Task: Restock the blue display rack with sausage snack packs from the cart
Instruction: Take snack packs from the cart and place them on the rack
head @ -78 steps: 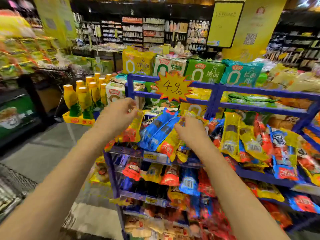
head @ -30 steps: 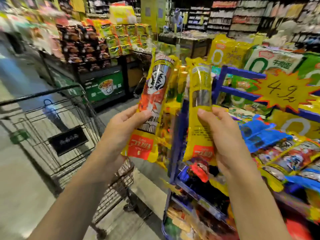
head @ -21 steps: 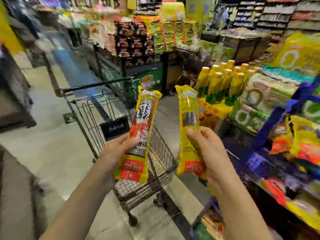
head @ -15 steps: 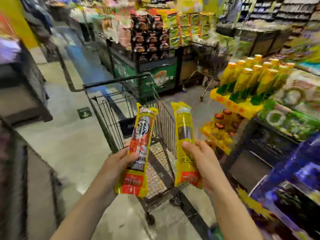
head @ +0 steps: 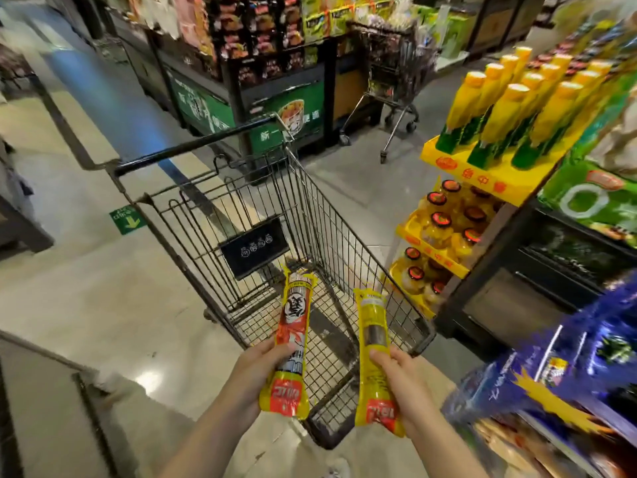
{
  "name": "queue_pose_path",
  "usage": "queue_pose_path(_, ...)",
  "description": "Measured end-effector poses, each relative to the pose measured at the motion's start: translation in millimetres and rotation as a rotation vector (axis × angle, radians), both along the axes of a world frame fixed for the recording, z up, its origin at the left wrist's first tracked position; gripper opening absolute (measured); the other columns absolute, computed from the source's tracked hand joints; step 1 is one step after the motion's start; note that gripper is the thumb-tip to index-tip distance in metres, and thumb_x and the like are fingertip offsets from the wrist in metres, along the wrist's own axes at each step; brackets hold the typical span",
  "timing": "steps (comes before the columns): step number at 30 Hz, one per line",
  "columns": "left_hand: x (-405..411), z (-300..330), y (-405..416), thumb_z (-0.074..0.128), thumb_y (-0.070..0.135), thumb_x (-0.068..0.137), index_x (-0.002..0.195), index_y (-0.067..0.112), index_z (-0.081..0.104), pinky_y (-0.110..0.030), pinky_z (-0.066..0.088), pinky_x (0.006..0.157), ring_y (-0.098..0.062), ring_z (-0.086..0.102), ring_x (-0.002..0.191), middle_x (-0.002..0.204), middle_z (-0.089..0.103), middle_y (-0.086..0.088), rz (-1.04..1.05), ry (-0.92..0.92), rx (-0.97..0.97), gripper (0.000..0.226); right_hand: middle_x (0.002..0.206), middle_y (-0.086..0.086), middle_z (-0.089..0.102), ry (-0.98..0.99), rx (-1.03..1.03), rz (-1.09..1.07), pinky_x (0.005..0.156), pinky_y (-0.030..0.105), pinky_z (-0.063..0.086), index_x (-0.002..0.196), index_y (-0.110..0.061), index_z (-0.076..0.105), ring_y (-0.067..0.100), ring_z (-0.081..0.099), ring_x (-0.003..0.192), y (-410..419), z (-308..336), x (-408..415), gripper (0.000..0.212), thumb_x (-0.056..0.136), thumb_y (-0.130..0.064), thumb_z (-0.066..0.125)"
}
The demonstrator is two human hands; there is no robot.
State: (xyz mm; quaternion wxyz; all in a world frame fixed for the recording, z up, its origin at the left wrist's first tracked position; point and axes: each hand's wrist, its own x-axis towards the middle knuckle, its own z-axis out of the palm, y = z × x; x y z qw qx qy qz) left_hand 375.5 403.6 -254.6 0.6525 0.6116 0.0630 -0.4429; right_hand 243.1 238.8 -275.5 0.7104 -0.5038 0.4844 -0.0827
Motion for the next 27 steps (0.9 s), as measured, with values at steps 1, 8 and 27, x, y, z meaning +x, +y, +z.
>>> queue_pose_path(1,8,-8,-6,0.066,0.011,0.081,0.104,0.004,0.065,-0.033,0.054,0.062,-0.025,0.064,0.067,0.086,0.068,-0.019,-0.018,0.014,0.023,0.024,0.09,0.02,0.063,0.029,0.024,-0.018,0.058,0.037,0.055,0.106,-0.004,0.055,0.03,0.064,0.071,-2,-12,6,0.023,0.088,-0.014,0.064)
queue_pose_path(8,66,-73,-57,0.07,0.002,0.076,0.106,-0.002,0.061,-0.04,0.052,0.072,-0.032,0.062,0.077,0.1,0.064,-0.024,-0.157,0.121,0.246,0.032,0.092,0.018,0.064,0.21,0.117,-0.201,0.062,0.034,0.054,0.1,-0.006,0.055,0.026,0.062,0.074,-7,-76,37,0.019,0.088,-0.017,0.064)
queue_pose_path(27,141,-223,-176,0.072,0.006,0.077,0.102,0.007,0.062,-0.034,0.052,0.066,-0.025,0.065,0.079,0.088,0.069,-0.012,-0.795,0.163,0.47,0.028,0.088,0.005,0.064,0.468,0.212,-0.613,0.079,0.038,0.053,0.088,-0.022,0.055,0.025,0.062,0.083,-31,-209,116,0.01,0.089,-0.014,0.061)
